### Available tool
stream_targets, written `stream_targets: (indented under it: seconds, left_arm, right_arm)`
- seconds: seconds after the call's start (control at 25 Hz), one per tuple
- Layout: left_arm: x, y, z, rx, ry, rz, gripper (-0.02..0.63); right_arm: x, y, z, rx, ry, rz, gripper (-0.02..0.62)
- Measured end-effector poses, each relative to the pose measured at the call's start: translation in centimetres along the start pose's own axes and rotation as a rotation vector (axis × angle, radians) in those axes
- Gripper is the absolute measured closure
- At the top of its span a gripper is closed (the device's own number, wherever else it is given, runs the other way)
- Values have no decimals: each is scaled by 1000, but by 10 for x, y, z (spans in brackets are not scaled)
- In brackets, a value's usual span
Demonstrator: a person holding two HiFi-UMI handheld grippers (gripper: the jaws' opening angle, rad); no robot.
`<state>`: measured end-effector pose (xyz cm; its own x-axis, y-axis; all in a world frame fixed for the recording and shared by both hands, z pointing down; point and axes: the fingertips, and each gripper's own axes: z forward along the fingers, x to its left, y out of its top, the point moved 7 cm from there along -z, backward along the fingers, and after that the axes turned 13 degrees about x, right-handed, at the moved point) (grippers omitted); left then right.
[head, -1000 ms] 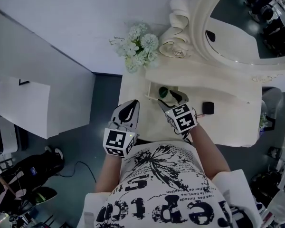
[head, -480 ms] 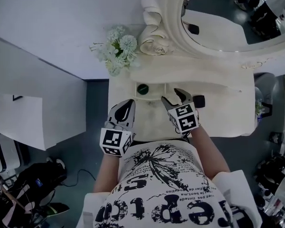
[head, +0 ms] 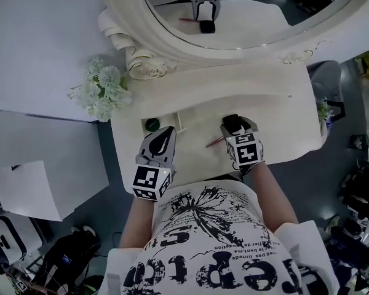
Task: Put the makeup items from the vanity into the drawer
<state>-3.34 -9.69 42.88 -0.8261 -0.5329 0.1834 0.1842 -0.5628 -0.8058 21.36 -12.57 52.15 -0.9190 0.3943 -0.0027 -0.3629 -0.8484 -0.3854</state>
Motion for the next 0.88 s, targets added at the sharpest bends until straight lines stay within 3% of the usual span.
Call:
stream_targets:
  seconds: [0.16,0.48,0.88]
  left_arm:
    - [-10,5,16,28,-5,6,586]
    - [-13,-4,28,75,13,-18,586]
    - [0,-17,13,76,50,-47,587]
  right_arm:
    - [-10,-10,17,64,8,31,279]
    - [-17,-20,49,169,27,37,272]
    - [-19,-19,48,160,21,47,268]
